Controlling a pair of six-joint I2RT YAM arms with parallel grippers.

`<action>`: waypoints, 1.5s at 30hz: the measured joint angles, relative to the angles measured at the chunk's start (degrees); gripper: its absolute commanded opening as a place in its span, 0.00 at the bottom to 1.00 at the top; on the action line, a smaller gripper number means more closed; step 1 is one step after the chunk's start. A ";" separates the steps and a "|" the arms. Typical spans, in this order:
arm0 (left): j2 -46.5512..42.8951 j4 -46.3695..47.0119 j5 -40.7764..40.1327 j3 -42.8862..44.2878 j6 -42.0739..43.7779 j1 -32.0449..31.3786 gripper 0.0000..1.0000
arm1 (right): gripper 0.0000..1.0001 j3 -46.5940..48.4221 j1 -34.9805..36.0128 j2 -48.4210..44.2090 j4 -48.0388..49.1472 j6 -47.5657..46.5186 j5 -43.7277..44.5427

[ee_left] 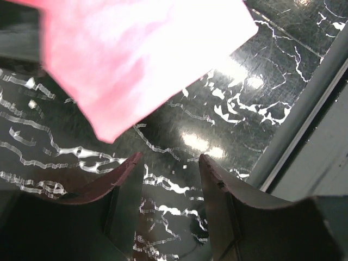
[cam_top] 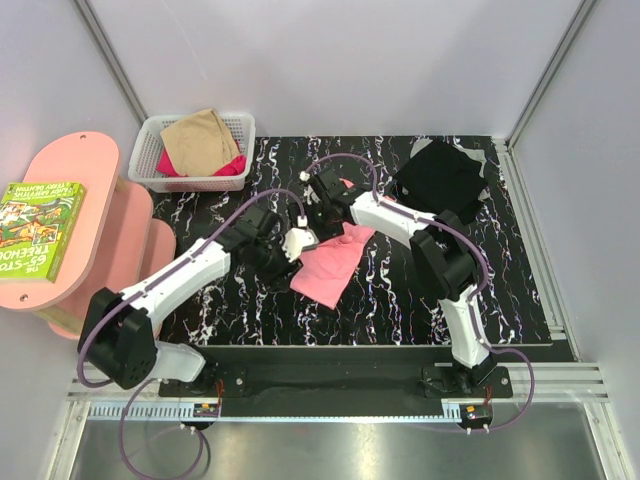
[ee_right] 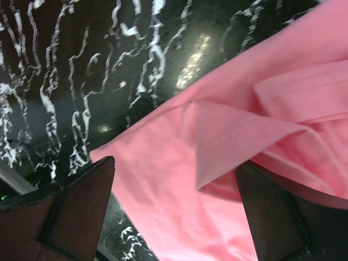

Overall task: Fold and stack the t-shirts
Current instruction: Fold the tshirt

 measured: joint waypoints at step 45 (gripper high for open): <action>19.41 8.09 -3.63 1.44 0.72 -8.50 0.46 | 1.00 -7.89 -9.81 -7.72 0.85 11.78 -16.65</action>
